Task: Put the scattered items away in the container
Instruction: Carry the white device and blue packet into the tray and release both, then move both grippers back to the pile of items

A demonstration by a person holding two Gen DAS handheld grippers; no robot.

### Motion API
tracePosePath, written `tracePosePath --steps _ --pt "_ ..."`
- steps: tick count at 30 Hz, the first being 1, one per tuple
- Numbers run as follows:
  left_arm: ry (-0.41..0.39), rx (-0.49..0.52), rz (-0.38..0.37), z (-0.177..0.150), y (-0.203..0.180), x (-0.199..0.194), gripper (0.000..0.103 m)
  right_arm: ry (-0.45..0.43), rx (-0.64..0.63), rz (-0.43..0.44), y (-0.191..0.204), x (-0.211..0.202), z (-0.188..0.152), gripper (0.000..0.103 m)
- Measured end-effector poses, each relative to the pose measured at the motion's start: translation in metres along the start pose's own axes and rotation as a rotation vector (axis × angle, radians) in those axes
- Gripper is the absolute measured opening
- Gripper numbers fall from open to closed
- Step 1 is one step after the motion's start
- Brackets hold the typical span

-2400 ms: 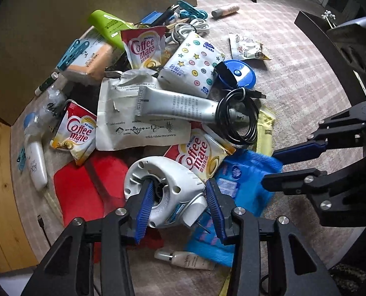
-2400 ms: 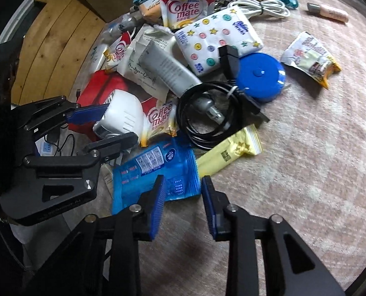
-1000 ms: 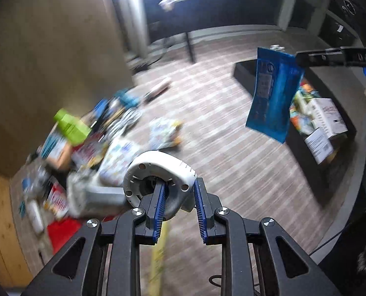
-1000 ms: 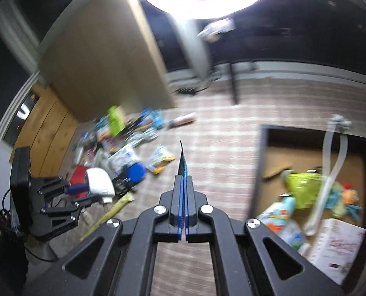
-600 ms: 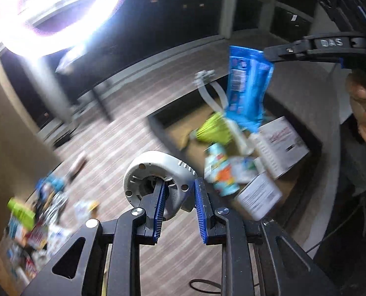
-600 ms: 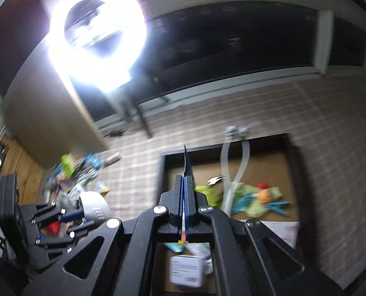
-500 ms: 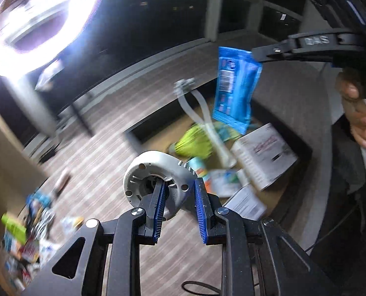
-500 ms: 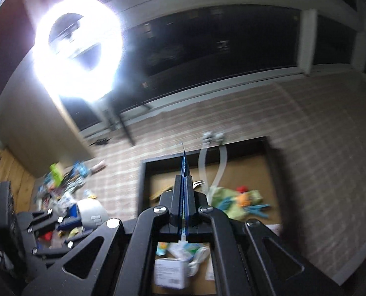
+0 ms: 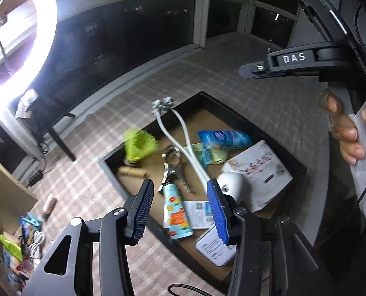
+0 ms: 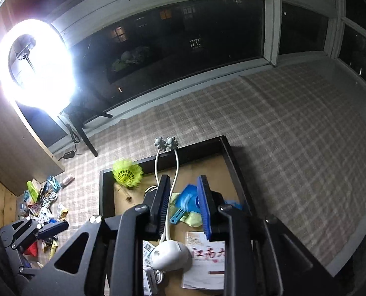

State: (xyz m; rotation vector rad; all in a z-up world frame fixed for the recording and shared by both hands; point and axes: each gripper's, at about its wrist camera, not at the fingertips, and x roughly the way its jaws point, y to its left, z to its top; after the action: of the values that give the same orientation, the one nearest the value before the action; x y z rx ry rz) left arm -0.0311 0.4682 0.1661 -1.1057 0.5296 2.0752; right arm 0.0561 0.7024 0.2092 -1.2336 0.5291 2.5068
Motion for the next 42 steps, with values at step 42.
tracePosePath --steps 42 --pt "0.189 -0.82 0.488 -0.378 0.335 -0.158 0.045 0.417 -0.683 0.572 0.451 0.079 -0.228 0.028"
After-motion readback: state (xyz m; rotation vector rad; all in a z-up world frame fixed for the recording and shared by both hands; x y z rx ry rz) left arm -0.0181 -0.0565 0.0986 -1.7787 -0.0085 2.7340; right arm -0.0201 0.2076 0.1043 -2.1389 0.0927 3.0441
